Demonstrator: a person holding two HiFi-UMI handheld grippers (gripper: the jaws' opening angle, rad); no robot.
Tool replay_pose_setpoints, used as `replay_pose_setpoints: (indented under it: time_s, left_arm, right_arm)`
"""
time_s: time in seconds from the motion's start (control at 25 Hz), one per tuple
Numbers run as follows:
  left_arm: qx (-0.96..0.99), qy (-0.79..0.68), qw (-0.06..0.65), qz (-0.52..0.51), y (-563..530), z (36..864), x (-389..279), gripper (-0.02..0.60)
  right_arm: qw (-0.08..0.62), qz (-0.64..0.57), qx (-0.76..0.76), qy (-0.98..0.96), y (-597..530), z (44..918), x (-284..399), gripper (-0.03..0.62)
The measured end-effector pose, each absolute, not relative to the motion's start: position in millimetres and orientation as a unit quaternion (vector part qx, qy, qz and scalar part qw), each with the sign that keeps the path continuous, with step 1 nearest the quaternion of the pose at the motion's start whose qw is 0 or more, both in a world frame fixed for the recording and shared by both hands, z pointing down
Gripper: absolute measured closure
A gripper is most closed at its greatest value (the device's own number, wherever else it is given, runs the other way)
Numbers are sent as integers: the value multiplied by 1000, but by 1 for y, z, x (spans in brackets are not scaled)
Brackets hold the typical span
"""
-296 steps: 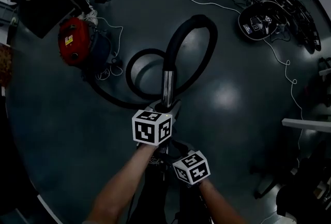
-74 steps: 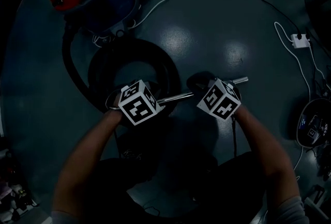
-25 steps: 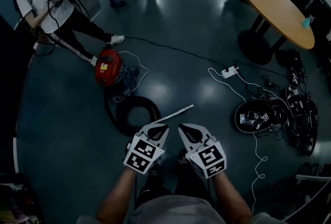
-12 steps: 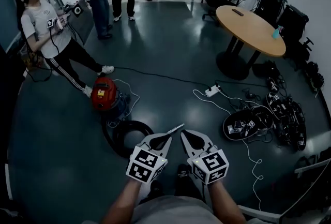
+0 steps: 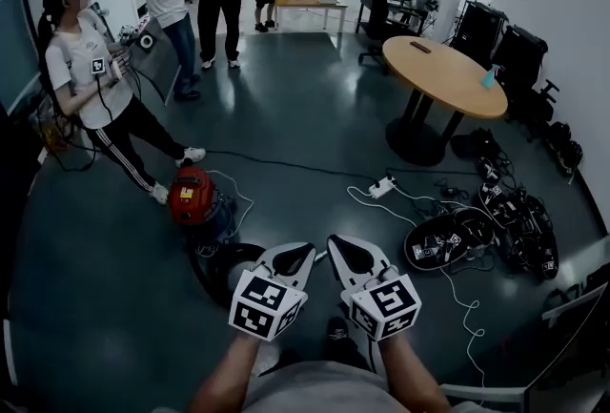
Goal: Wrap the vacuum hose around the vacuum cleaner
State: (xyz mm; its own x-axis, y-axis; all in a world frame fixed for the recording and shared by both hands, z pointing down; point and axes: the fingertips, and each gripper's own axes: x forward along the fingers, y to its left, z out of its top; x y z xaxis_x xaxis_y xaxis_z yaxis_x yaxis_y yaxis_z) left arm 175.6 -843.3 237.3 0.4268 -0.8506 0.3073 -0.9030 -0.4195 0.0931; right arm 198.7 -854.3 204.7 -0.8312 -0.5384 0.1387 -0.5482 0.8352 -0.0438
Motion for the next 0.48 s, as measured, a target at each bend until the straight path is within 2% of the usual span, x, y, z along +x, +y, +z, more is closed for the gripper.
replay_pose_setpoints:
  time_s: [0.48]
  left_arm:
    - [840,-528,101,81,-831,216,173,574]
  right_arm:
    - [47,22,263,-963,-834,185,190,591]
